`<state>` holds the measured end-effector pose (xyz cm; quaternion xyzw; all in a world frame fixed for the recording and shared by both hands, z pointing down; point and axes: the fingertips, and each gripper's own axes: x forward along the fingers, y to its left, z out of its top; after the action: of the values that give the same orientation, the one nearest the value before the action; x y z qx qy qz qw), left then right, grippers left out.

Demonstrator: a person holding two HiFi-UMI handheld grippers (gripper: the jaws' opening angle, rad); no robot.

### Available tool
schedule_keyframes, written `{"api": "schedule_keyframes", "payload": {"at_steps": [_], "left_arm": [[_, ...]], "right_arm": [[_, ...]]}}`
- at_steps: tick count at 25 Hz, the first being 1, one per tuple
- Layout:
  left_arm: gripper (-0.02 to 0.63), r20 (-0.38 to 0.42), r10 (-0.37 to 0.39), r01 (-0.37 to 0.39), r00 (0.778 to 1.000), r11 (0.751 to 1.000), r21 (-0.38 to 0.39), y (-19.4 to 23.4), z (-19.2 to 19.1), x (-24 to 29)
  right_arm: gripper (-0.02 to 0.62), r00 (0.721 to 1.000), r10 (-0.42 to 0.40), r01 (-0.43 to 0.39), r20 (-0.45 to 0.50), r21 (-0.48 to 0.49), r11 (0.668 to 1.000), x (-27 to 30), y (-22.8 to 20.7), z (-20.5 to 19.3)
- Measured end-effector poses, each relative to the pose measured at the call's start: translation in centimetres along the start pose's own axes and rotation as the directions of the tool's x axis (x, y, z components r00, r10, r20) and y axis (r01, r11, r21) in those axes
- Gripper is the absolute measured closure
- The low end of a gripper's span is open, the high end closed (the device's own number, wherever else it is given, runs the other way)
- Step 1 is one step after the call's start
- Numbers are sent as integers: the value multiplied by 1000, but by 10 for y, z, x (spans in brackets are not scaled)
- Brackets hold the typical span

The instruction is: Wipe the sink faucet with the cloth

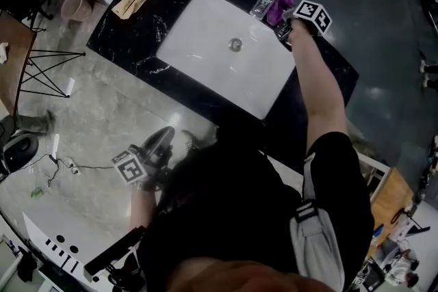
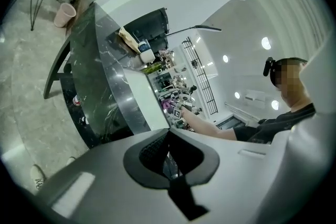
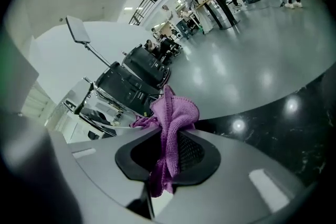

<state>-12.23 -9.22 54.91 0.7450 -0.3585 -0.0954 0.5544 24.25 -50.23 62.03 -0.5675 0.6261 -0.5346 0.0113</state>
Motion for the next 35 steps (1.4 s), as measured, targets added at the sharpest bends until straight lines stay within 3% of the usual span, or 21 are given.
{"api": "schedule_keyframes", "payload": {"at_steps": [3,6,10,13,16,21,23,26,29,32,35], "left_arm": [[606,-15,-21,21,1000,1000,11,-2,5,5],[606,-27,-41,42,999,999,18,-7,9,6],[606,-37,-53,54,998,998,31,-13,12,8],[606,-33,-35,36,999,999,22,-11,13,6],[606,-21,-2,3,1000,1000,6,-8,12,6],[606,-4,73,-74,997,997,-34,-4,7,3],[606,-1,94,-93,996,994,-55,-2,1,4],[606,0,118,-117,993,990,-81,2,-7,5],[606,-1,130,-129,992,987,-98,5,-12,4],[606,-5,122,-122,993,988,-100,5,-14,4],[606,-6,102,-102,995,991,-90,2,-14,1]], "right_arm": [[525,979,203,-203,28,13,979,-18,32,13],[525,912,407,-404,41,-67,912,-53,80,34],[525,854,520,-515,-26,-177,839,-91,117,70],[525,794,575,-608,-198,-229,760,-86,130,84],[523,761,538,-637,-362,-266,723,-67,127,89],[525,695,514,-656,-503,-151,739,-29,105,80],[525,704,437,-604,-560,-147,783,-9,85,67],[525,729,224,-463,-647,-224,858,21,48,41],[526,713,34,-364,-700,-328,871,38,22,17],[527,728,8,-357,-686,-368,859,38,20,14],[526,775,90,-405,-625,-384,830,26,38,23]]}}
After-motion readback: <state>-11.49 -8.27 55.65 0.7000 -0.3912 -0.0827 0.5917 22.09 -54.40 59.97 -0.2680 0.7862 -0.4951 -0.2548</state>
